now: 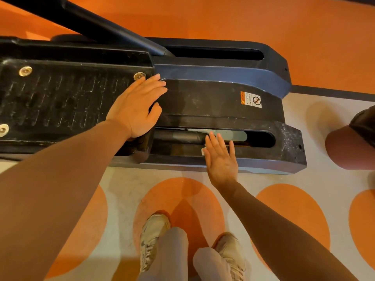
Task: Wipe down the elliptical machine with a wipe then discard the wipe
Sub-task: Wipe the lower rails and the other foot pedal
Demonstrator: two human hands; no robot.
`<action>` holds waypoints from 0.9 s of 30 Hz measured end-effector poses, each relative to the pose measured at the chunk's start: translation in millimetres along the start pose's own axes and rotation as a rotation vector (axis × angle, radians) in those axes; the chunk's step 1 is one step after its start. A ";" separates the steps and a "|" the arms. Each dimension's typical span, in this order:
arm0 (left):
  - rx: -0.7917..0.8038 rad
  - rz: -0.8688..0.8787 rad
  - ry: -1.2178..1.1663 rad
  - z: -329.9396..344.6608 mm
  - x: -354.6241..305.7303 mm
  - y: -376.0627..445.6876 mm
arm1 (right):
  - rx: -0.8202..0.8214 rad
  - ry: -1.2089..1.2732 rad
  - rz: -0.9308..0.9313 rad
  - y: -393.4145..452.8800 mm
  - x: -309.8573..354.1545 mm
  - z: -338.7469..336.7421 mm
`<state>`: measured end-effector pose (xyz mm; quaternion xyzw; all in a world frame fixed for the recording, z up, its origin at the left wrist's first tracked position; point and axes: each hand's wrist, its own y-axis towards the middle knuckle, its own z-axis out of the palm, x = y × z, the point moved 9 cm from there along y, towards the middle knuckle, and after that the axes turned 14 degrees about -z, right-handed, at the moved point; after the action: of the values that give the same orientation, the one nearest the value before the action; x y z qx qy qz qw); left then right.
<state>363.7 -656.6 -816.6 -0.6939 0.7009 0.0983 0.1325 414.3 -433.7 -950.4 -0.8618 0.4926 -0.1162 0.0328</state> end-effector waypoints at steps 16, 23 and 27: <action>-0.007 0.000 0.005 1.0 2.0 0.9 | -0.272 0.104 0.361 -52.0 -92.1 -24.2; -0.005 0.010 0.031 -0.2 -2.4 -1.1 | -0.045 0.055 0.111 -7.4 -2.9 -5.9; -0.016 0.013 0.115 -2.8 -8.1 -3.0 | 0.067 -0.044 -0.060 5.8 23.5 -2.3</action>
<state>366.6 -649.9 -811.2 -0.6947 0.7111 0.0648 0.0861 420.3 -456.7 -945.3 -0.8769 0.4616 -0.1145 0.0692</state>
